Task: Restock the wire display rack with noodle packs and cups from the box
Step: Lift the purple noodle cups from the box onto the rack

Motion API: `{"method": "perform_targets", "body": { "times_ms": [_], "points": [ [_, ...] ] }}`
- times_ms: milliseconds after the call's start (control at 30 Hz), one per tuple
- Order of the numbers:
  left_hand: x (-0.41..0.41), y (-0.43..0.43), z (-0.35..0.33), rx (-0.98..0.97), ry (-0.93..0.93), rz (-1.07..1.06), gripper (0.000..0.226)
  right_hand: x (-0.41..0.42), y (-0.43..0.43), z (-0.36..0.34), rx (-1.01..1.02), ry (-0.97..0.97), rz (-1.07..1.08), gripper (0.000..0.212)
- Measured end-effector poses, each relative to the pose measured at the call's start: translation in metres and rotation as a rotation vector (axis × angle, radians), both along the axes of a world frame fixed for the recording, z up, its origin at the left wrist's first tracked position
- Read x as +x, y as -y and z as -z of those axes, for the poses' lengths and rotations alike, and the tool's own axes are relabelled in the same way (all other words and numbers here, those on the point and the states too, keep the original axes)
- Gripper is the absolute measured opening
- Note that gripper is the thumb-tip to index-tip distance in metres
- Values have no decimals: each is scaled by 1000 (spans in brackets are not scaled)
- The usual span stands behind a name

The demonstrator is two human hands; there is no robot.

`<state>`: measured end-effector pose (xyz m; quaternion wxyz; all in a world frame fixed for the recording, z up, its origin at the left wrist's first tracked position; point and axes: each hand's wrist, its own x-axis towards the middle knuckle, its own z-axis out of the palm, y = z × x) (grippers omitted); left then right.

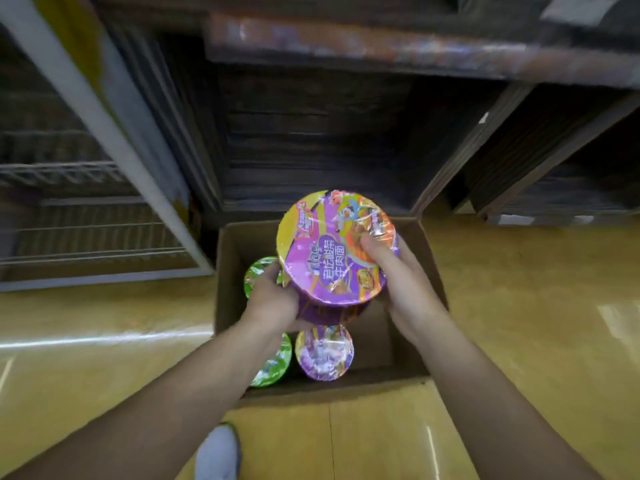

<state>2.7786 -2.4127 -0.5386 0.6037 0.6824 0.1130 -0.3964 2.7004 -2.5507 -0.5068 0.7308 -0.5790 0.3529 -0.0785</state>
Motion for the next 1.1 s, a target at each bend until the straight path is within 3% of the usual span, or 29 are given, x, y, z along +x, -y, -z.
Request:
{"method": "perform_targets", "body": {
  "times_ms": [100,233,333,400,733,900,1100],
  "points": [
    [-15,-36,-73,4,-36,-117,36,-4,-36,-64,-95,-30,-29,16],
    [-25,-85,-169,8,-48,-220,34,-4,-79,-151,-149,-33,-64,32],
    [-25,-127,-214,30,-16,-290,39,0,-106,-198,-215,6,1,7],
    [-17,-155,-234,47,-10,-353,42,8,-124,-223,-233,15,31,5],
    [68,-342,-286,-64,83,-428,35,93,-305,-271,1,2,-19,18],
    [118,-437,-284,-76,70,-419,42,140,-407,-272,5,-20,-9,15],
    [154,-504,-266,-3,28,-261,25,173,-469,-257,63,-93,-241,29]
  ]
}}
